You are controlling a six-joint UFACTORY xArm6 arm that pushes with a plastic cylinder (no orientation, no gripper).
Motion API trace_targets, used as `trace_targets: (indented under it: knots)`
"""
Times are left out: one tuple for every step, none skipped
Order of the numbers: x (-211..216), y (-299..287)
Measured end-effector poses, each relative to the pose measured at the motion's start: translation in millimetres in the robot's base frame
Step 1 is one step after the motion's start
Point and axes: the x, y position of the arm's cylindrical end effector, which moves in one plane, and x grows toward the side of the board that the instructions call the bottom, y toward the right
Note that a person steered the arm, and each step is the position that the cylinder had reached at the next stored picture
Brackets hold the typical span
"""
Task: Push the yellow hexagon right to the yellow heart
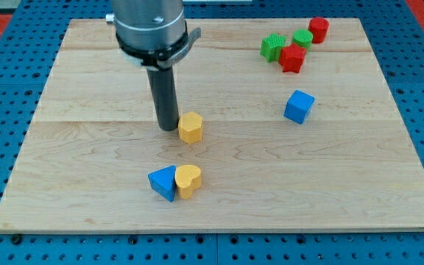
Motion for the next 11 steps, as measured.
trace_targets:
  knots:
    - [-12,13]
    - [29,48]
    - [55,48]
    - [51,76]
    - [70,78]
    - [80,94]
    - [31,184]
    - [4,271]
    - [-14,279]
    - [-30,210]
    - [-12,125]
